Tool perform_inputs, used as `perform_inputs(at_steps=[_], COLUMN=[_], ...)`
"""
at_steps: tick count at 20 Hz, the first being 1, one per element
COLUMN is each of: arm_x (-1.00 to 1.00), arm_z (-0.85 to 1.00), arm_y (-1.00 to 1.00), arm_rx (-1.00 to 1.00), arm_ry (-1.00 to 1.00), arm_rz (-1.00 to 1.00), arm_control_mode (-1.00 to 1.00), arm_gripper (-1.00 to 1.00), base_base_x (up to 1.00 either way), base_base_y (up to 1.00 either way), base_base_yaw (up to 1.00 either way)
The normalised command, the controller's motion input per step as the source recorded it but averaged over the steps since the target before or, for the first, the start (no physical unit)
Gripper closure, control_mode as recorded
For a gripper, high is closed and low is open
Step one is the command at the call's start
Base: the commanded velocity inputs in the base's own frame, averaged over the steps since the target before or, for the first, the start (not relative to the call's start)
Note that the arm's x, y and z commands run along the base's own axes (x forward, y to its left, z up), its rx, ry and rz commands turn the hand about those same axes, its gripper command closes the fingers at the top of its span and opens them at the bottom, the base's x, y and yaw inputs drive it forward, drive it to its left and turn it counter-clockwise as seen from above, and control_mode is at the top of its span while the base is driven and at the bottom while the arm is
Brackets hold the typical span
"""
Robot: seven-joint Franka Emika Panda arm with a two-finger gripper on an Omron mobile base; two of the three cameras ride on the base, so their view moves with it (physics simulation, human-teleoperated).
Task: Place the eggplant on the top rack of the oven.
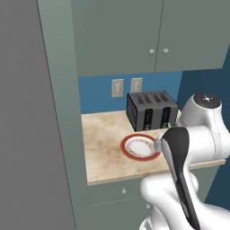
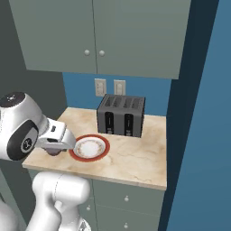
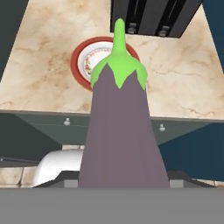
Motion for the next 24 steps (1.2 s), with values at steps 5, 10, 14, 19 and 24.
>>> perform_inputs(at_steps=[5,10,14,19,24], arm_x=[-0.02,-0.07,0.0,0.0,0.0], arm_z=[0.0,-0.01,0.0,0.0,0.0], arm_y=[0.0,0.0,0.0,0.0,0.0], arm_rx=[0.0,0.0,0.0,0.0,0.0], arm_ry=[-0.03,0.0,0.0,0.0,0.0], arm_rz=[0.0,0.0,0.0,0.0,0.0], arm_control_mode=[-1.0,1.0,1.0,1.0,1.0], arm_gripper=[1.0,1.0,1.0,1.0,1.0], base_base_x=[0.0,-0.59,-0.98,-0.99,-0.48], base_base_y=[0.0,0.04,0.29,0.76,1.0], base_base_yaw=[0.0,0.0,0.0,0.08,0.2])
